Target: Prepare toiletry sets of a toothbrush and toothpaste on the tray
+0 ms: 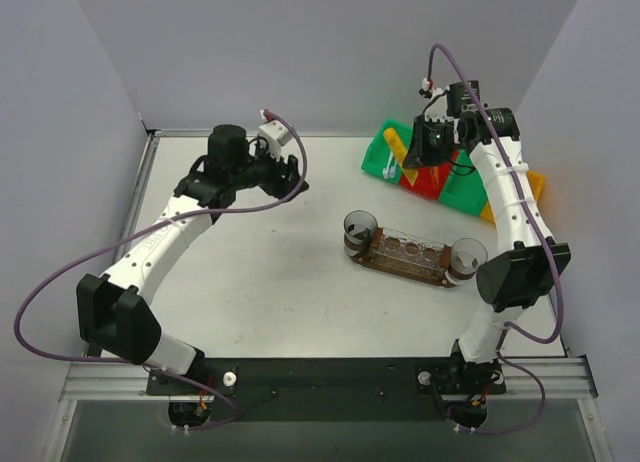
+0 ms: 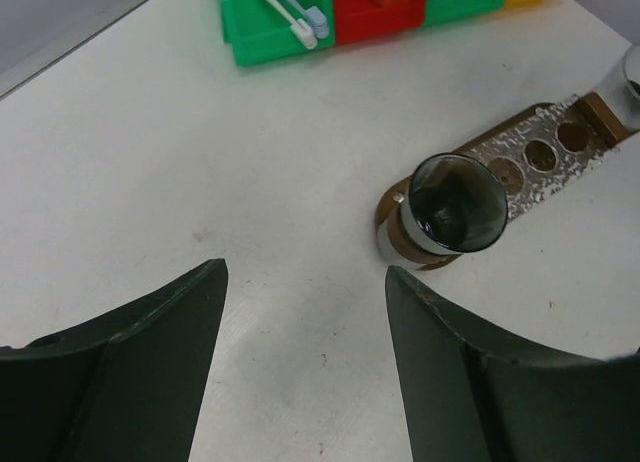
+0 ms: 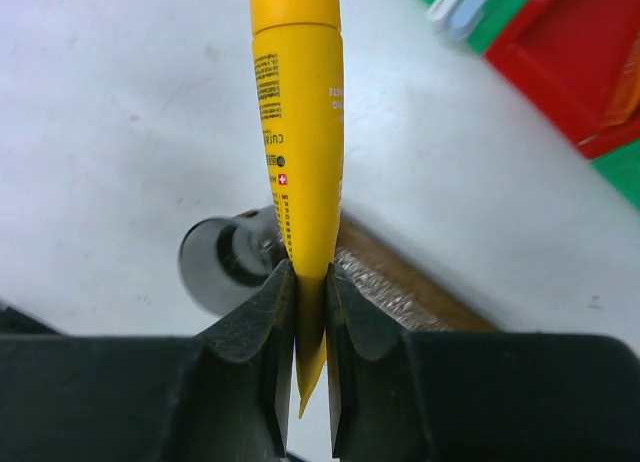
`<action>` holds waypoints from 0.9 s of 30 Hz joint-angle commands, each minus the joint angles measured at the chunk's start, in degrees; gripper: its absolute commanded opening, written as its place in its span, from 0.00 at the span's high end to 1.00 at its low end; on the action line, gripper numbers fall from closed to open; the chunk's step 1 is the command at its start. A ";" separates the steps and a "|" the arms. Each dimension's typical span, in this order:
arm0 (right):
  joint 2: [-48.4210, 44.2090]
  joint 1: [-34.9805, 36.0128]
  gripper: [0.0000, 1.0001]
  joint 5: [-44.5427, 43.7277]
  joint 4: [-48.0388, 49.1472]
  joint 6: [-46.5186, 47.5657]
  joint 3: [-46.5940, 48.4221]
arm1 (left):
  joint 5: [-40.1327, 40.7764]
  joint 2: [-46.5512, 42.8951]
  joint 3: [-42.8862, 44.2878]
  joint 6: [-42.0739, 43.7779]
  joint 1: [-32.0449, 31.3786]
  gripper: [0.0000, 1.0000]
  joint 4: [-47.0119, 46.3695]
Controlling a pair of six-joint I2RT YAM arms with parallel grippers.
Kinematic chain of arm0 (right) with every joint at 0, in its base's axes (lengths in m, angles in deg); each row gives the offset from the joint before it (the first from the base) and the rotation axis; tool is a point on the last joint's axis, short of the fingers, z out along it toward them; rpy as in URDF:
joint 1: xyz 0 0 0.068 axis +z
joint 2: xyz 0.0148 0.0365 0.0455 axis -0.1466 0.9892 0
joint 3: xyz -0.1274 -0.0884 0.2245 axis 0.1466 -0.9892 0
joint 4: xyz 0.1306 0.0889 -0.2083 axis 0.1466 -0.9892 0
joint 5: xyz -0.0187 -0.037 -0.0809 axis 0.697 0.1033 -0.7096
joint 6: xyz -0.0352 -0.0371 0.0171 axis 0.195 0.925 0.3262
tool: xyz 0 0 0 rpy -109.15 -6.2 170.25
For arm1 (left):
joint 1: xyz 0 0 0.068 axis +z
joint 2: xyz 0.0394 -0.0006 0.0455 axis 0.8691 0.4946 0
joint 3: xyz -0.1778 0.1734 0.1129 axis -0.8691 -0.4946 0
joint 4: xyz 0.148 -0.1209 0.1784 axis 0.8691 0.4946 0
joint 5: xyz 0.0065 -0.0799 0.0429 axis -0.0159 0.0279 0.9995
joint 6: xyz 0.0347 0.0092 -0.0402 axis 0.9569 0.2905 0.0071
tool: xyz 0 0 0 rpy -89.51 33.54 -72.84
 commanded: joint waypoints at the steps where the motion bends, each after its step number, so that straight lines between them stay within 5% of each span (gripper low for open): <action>1: -3.94 2.51 1.00 13.03 -10.95 -2.49 0.94 | 4.19 -5.76 -1.61 11.41 -5.34 0.25 1.68; 6: -3.51 5.15 1.00 17.35 -21.23 -2.40 3.93 | 10.01 -9.37 -5.04 18.55 -11.05 0.25 0.19; 27: -5.52 17.28 1.00 26.32 -25.11 -5.57 -5.56 | 15.64 -19.84 -20.43 34.90 -20.20 0.15 -10.53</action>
